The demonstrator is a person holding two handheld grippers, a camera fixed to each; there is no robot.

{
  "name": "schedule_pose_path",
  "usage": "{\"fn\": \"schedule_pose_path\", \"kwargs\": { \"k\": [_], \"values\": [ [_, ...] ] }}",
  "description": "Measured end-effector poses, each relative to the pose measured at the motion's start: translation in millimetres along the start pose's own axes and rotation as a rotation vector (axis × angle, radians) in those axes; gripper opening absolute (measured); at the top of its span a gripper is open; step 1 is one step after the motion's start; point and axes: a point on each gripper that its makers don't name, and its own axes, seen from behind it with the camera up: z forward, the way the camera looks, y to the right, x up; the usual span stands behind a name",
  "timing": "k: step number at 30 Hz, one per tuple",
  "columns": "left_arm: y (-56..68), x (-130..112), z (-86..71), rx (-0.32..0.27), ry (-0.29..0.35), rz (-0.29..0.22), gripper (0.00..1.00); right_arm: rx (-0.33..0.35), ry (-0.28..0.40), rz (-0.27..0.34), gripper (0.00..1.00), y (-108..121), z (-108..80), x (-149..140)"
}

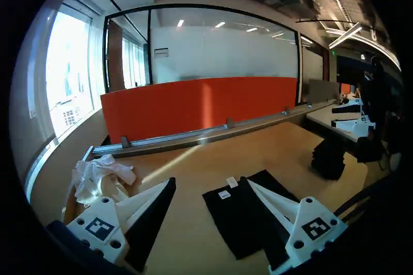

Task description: Fold towel

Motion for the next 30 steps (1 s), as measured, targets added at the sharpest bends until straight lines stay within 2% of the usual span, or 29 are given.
{"fn": "schedule_pose_path", "kwargs": {
  "k": [5,14,30],
  "values": [
    [9.3,-8.2,6.7,-0.036,-0.029,0.042,0.91,0.048,-0.045,-0.051,1.0,-9.8,5.4,-8.8],
    [21.2,-38.8,17.6,-0.072,-0.074,0.052,0.91,0.092,-0.088,-0.067,1.0,-25.3,13.6,-33.7],
    [43.1,-130.7,38.0,-0.117,-0.199,0.067,0.91,0.143,-0.176,-0.048,1.0,-57.2,30.4,-110.9]
  ]
}}
